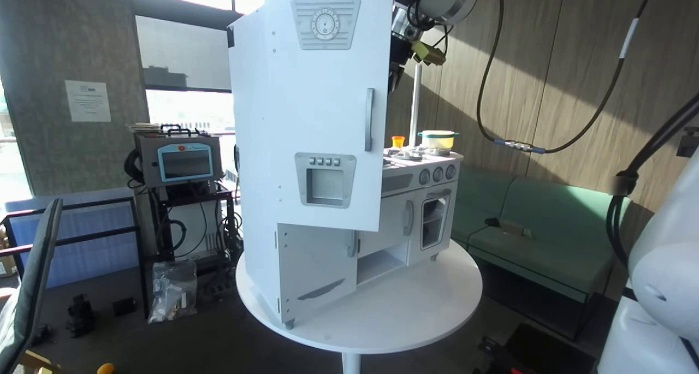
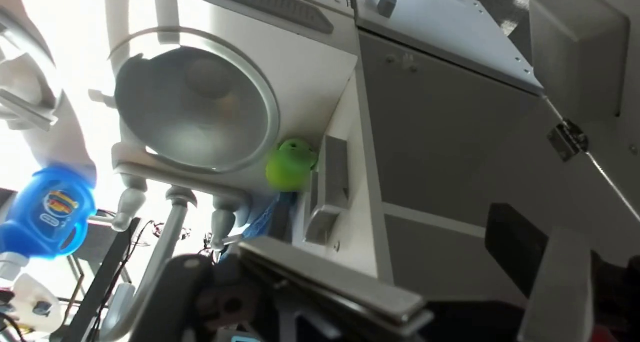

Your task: Open the cupboard doors

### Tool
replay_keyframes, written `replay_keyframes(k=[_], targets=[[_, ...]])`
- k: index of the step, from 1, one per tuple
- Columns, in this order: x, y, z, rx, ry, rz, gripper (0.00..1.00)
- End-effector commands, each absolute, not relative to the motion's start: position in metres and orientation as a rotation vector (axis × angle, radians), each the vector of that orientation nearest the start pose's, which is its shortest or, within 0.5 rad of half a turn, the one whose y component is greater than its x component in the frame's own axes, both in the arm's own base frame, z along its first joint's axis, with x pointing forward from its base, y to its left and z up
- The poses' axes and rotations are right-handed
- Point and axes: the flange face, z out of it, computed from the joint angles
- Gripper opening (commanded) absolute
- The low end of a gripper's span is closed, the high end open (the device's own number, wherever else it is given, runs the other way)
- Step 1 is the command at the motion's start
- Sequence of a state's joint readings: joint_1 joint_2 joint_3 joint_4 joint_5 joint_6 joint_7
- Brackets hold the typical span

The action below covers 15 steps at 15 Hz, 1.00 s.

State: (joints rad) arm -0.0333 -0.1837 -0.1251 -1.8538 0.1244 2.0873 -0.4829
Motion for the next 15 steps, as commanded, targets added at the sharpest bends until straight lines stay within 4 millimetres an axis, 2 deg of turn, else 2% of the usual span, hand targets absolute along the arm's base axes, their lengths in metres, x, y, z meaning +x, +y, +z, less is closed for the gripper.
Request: replay_keyframes(k=[1, 5, 7, 9, 12, 15], targets=[[0.536, -0.074, 0.645, -3.025, -0.467, -0.518, 1.00], [0.508, -0.068, 0.637, -2.967, -0.555, -0.314, 1.00], [0.493, -0.063, 0.636, -2.879, -0.627, -0.262, 1.00], [0.475, -0.064, 0.636, -2.759, -0.702, -0.321, 1.00], [0.451, -0.070, 0.638, -2.612, -0.712, -0.453, 1.00], [0.429, -0.068, 0.635, -2.453, -0.778, -0.528, 1.00]])
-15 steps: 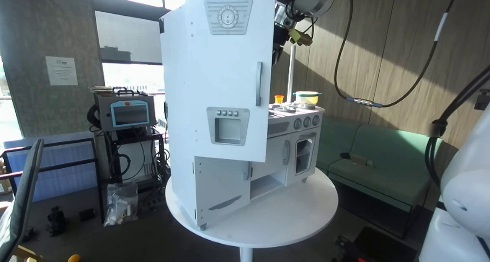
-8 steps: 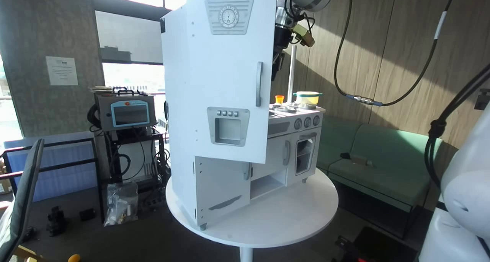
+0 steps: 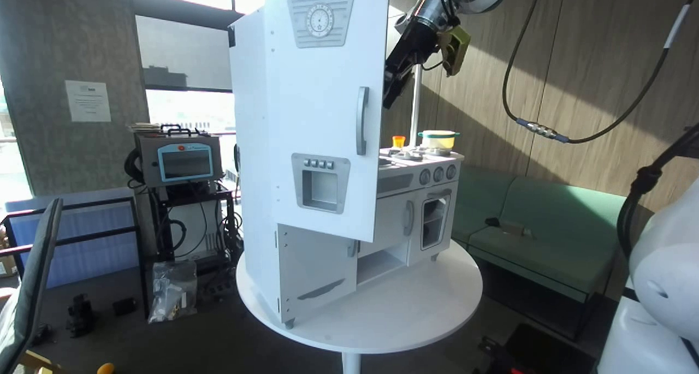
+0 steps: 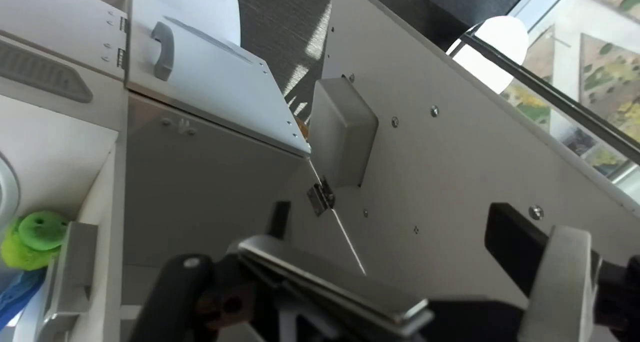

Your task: Open the cupboard doors

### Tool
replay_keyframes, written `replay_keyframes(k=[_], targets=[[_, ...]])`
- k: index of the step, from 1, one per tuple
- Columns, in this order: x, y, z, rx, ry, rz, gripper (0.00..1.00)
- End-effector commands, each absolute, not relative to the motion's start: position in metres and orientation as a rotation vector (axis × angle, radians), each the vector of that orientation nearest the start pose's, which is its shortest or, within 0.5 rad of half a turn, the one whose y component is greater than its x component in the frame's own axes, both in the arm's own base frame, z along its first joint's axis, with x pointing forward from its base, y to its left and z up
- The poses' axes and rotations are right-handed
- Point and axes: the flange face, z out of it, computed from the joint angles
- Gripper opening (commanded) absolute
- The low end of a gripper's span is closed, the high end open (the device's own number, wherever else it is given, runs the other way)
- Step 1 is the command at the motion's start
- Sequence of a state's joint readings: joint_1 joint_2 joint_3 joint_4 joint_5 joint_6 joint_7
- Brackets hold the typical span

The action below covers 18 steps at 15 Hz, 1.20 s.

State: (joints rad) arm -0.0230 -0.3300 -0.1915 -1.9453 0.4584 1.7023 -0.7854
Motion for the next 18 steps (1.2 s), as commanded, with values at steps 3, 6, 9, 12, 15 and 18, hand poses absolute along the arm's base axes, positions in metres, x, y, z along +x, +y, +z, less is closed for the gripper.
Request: replay_keyframes(k=[3, 6, 9, 12, 15, 18], targets=[[0.412, -0.049, 0.622, -2.347, -0.860, -0.539, 1.00], [0.410, -0.019, 0.610, -2.298, -0.867, -0.612, 1.00], [0.417, 0.023, 0.597, -2.281, -0.860, -0.689, 1.00], [0.420, 0.064, 0.580, -2.279, -0.894, -0.725, 1.00], [0.417, 0.096, 0.568, -2.283, -0.935, -0.726, 1.00], [0.417, 0.114, 0.560, -2.293, -0.960, -0.714, 1.00]])
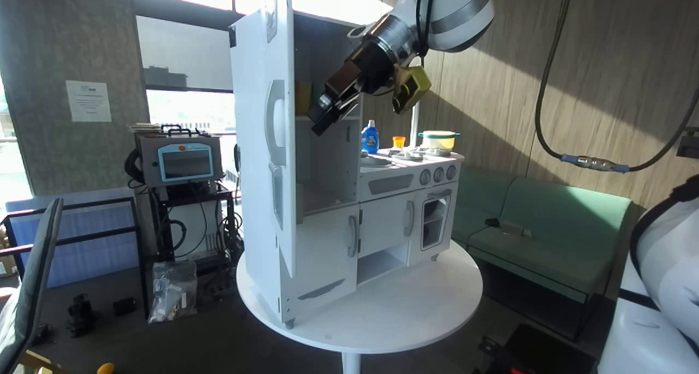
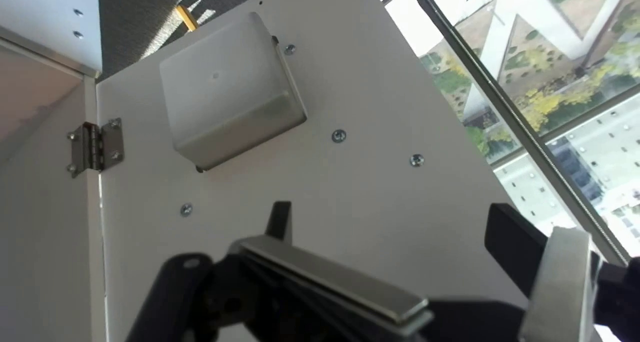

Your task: Open the cupboard doors

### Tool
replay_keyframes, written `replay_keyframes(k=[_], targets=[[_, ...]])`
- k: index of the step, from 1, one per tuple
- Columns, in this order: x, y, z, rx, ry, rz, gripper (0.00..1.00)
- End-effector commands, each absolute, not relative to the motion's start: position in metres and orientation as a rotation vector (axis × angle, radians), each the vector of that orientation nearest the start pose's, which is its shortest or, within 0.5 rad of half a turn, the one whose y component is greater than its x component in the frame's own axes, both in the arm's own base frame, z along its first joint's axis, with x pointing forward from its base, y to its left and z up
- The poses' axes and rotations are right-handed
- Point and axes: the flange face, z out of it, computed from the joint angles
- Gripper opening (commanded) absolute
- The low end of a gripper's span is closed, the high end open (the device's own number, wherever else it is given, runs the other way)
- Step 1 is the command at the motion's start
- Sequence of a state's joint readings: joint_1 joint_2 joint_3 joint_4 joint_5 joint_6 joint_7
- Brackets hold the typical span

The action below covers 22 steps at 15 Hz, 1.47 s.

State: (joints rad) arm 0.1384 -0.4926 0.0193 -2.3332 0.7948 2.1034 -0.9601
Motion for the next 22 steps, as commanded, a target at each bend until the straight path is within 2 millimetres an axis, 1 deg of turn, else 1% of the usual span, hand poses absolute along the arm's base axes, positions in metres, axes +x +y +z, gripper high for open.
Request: replay_keyframes(k=[1, 2, 4, 6, 8, 9, 11, 15, 16, 18, 20, 22], targets=[[0.422, 0.115, 0.558, -2.313, -0.947, -0.739, 1.00], [0.430, 0.113, 0.556, -2.340, -0.929, -0.754, 1.00], [0.447, 0.101, 0.550, -2.416, -0.866, -0.757, 1.00], [0.461, 0.085, 0.541, -2.482, -0.806, -0.758, 1.00], [0.474, 0.066, 0.532, -2.596, -0.787, -0.687, 1.00], [0.458, 0.077, 0.528, -2.527, -0.826, -0.701, 1.00], [0.463, 0.071, 0.519, -2.544, -0.814, -0.675, 1.00], [0.461, 0.077, 0.519, -2.536, -0.828, -0.671, 1.00], [0.460, 0.073, 0.516, -2.524, -0.855, -0.669, 1.00], [0.452, 0.051, 0.510, -2.521, -0.863, -0.697, 1.00], [0.440, 0.021, 0.503, -2.508, -0.842, -0.706, 1.00], [0.423, -0.006, 0.491, -2.483, -0.838, -0.688, 1.00]])
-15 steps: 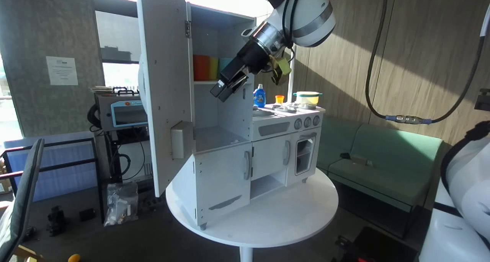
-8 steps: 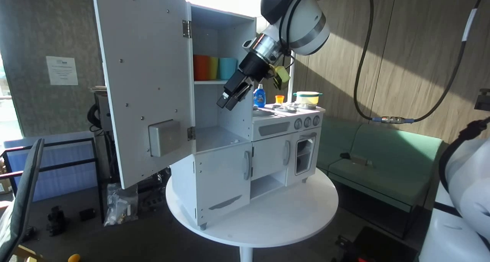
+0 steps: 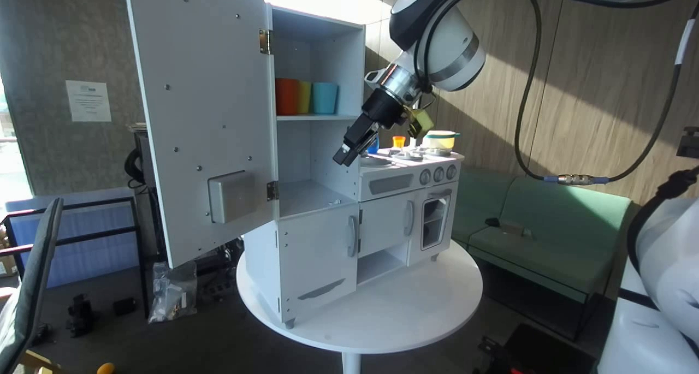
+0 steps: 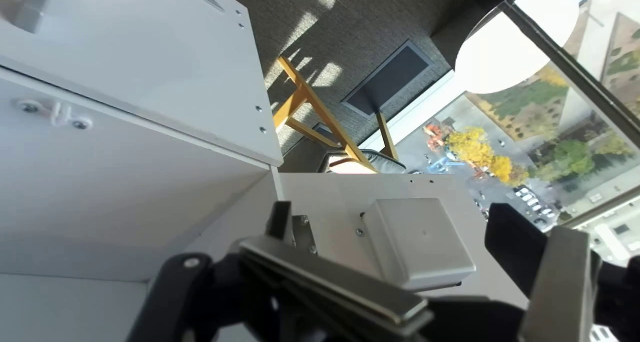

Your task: Open the cupboard doors

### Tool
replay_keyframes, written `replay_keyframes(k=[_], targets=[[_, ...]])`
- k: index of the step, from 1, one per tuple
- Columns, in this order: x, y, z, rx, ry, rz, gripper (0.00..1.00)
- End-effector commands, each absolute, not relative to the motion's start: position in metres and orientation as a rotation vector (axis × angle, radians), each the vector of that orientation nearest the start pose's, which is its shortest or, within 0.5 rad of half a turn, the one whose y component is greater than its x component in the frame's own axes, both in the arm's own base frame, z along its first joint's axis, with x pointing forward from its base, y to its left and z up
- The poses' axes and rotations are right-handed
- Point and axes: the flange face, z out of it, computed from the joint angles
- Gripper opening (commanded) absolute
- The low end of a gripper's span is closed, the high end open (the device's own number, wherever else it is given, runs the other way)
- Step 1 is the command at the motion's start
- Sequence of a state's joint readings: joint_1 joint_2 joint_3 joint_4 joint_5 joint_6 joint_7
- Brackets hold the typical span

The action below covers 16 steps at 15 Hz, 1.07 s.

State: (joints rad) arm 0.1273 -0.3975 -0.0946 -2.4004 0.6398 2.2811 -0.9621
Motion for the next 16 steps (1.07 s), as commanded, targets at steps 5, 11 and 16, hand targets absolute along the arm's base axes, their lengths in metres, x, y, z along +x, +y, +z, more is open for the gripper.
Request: replay_keyframes(k=[5, 11, 16], targets=[[0.370, -0.056, 0.432, -2.368, -0.981, -0.656, 1.00], [0.384, -0.091, 0.380, -2.360, -0.814, -0.922, 1.00], [0.399, -0.096, 0.338, -2.337, -0.764, -1.001, 1.00]])
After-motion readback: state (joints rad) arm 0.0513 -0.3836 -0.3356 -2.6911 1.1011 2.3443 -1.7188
